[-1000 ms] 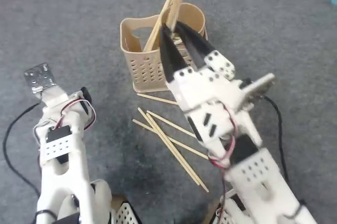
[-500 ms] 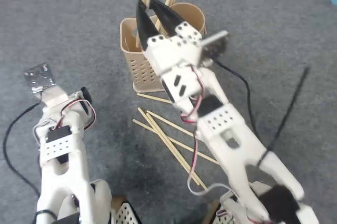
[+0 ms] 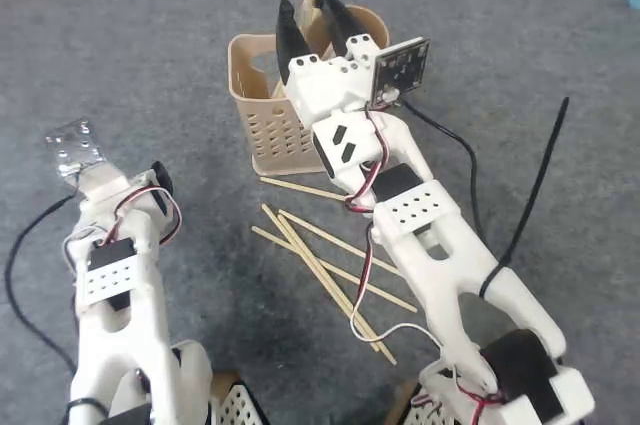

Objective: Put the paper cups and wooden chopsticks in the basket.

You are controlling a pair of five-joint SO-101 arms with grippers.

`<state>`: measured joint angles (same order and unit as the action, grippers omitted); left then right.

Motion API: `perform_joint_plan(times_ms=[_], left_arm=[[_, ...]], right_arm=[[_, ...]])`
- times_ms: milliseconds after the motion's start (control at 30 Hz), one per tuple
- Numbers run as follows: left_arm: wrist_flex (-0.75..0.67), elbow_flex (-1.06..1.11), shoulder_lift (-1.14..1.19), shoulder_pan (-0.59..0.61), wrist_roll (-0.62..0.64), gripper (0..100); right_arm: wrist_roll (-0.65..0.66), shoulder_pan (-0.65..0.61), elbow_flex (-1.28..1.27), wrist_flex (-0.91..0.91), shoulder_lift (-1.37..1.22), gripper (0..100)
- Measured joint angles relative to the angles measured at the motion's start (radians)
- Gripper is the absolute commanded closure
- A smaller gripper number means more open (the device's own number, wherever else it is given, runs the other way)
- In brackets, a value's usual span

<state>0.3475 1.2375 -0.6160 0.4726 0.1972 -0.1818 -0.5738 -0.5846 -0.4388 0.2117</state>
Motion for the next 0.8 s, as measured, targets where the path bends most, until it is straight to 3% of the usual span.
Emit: perform_joint_plan(times_ms=[167,300,633,800], left_arm=[[0.0,0.0,0.0,0.0,0.0,80],[0.0,0.0,0.0,0.0,0.0,80],[0.0,0.0,0.0,0.0,0.0,80],[0.0,0.0,0.0,0.0,0.0,80]], right_arm=[[-0.003,0.009,-0.002,0.061,0.068,87.9],[-0.003,0.009,-0.002,0.233,0.196,87.9],[-0.006,0.048,0.0,1.083,0.724,87.6],[-0.006,0.083,0.0,1.468,0.836,87.6]])
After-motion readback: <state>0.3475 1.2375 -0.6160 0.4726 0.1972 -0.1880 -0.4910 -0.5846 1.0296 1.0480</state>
